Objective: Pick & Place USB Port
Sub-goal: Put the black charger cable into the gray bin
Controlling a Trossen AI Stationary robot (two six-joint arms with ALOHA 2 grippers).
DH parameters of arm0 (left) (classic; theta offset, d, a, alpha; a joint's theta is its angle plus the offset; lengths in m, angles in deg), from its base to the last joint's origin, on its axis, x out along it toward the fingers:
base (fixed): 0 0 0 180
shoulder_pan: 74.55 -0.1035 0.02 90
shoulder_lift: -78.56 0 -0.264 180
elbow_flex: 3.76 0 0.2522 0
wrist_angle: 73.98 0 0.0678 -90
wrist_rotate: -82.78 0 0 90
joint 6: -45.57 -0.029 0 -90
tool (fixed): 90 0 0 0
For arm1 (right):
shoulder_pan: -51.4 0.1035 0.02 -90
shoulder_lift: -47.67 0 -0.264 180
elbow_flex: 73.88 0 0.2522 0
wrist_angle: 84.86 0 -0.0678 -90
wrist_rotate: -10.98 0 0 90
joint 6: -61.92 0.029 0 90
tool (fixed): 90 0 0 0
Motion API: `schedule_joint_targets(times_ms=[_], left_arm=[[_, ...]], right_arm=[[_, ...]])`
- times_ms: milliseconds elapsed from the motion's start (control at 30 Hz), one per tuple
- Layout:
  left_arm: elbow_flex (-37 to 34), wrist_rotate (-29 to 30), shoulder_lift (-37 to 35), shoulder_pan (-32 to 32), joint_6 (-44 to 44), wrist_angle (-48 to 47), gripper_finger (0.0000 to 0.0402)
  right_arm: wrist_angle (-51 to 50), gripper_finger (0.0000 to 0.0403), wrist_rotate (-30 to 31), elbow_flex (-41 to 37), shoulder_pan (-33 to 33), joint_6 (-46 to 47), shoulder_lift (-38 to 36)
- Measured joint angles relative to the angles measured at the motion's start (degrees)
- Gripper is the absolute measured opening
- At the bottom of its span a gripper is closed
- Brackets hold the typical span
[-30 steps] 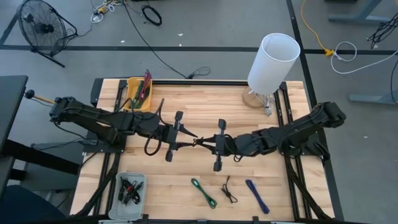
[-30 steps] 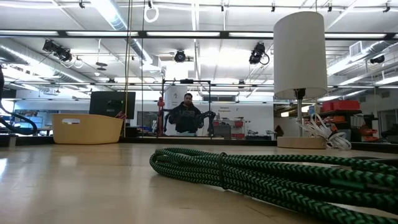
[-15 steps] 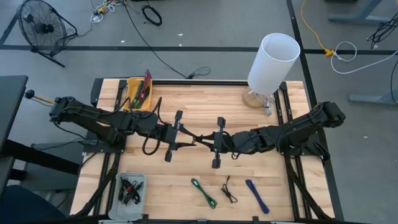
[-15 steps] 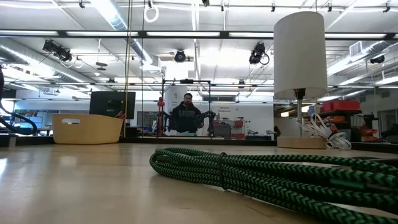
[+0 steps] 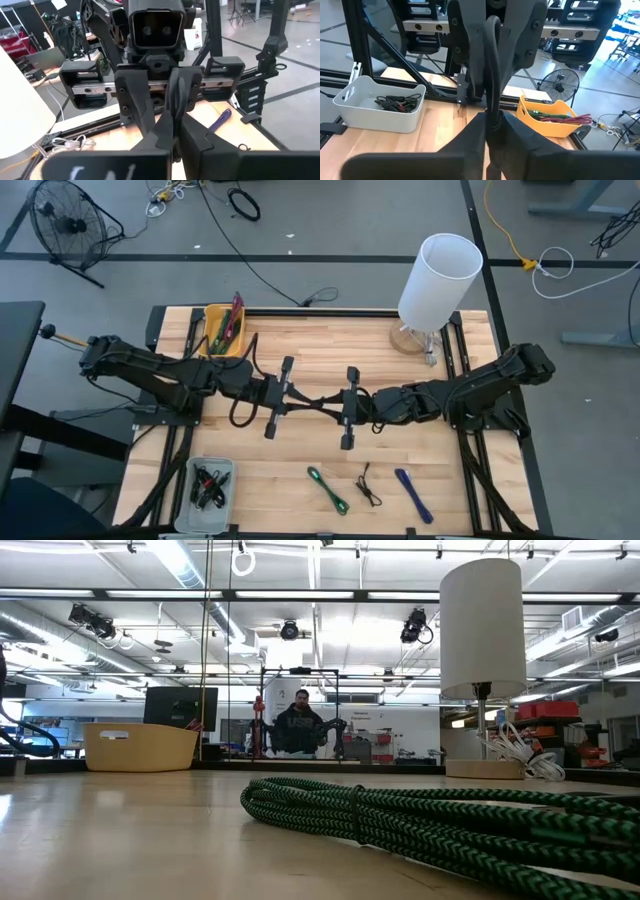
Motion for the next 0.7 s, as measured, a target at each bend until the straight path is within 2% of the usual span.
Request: schedule_joint_targets(times_ms=[167,333,467,600,700], left_arm=[[0.00,0.80,0.00,-0.02,1.55,-0.52,0.0009],[-0.01,3.60,-0.05,0.02,1.98,-3.33,0.0008],[0.00,4.86,-2.42,0.25,5.58,-9.33,0.0008],[-0.10,8.56,-5.57,0.85,10.80,-16.70,0.0008],[-0.04,8.91,-8.75,1.15,19.19,-24.18,0.0008]], right_arm=[[0.10,0.0098,0.23,0.00,-0.02,0.00,0.00],[0.23,0.0121,0.56,0.00,-0.06,0.00,0.00],[-0.05,0.0126,0.67,0.03,-0.07,0.00,-0.04],[-1.15,0.0124,0.61,0.04,-0.04,-0.02,-0.04],[-1.66,0.0122,0.63,0.07,-0.04,-0.22,-0.04]])
